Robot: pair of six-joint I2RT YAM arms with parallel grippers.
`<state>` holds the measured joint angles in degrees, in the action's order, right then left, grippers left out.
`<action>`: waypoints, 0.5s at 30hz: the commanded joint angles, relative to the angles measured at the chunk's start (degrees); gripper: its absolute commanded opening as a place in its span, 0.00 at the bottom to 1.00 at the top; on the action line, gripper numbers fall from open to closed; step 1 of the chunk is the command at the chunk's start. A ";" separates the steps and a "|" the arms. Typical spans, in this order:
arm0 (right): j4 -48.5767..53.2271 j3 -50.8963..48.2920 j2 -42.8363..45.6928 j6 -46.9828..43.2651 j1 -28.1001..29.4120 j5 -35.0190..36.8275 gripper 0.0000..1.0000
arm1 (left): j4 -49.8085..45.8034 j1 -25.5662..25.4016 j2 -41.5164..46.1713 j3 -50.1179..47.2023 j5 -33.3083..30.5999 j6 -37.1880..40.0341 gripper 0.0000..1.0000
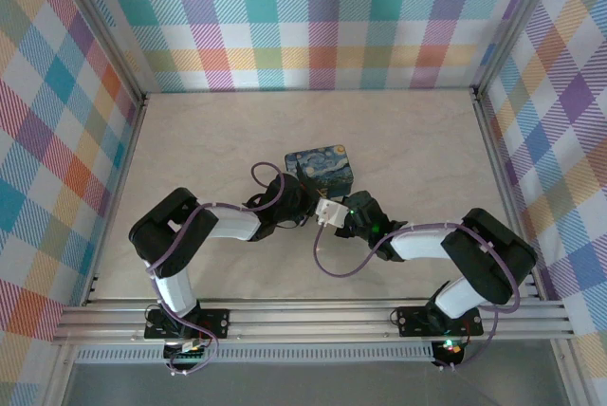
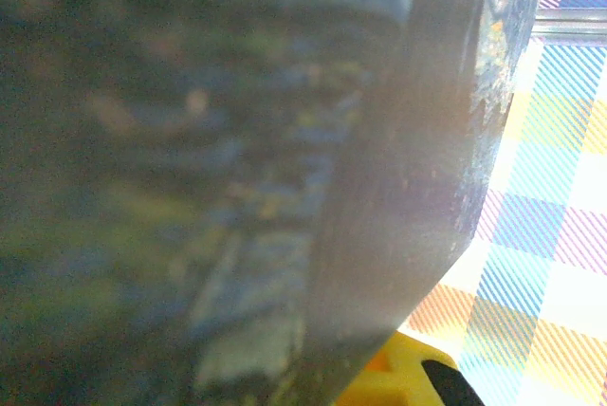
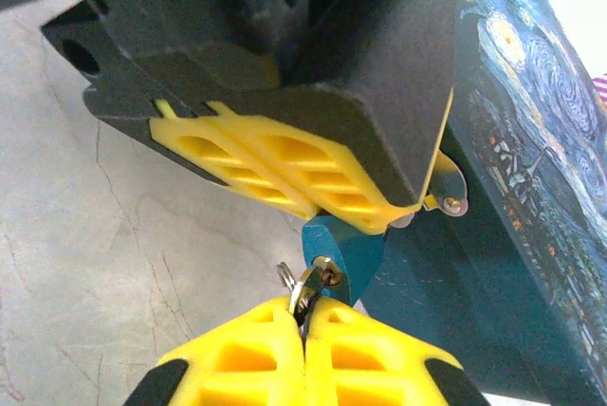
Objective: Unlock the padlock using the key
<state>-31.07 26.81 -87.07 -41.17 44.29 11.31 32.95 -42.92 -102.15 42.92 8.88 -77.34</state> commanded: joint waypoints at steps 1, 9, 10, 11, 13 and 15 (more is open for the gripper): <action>-2.61 2.67 0.76 2.30 0.18 -1.75 0.02 | -3.59 -0.63 0.51 -0.29 3.24 -0.81 0.00; 1.21 5.02 3.03 8.93 0.18 -1.96 0.00 | -3.22 -0.73 0.86 -0.64 3.07 -1.14 0.00; 1.53 5.44 3.28 10.54 0.18 -1.66 0.00 | -3.08 -0.68 0.86 -0.64 3.04 -1.12 0.00; 2.06 5.87 3.39 12.27 0.17 -1.56 0.00 | -3.08 -0.72 0.90 -0.73 3.02 -1.10 0.00; 2.50 6.37 3.16 15.39 0.16 -1.71 0.00 | -2.98 -0.68 1.08 -0.87 2.98 -1.23 0.00; 1.76 6.01 2.34 18.64 0.18 -1.97 0.00 | -3.07 -0.72 1.26 -0.97 2.85 -1.32 0.00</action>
<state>-24.51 29.63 -85.67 -29.82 44.29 11.03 33.06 -42.85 -101.84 42.92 8.49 -78.63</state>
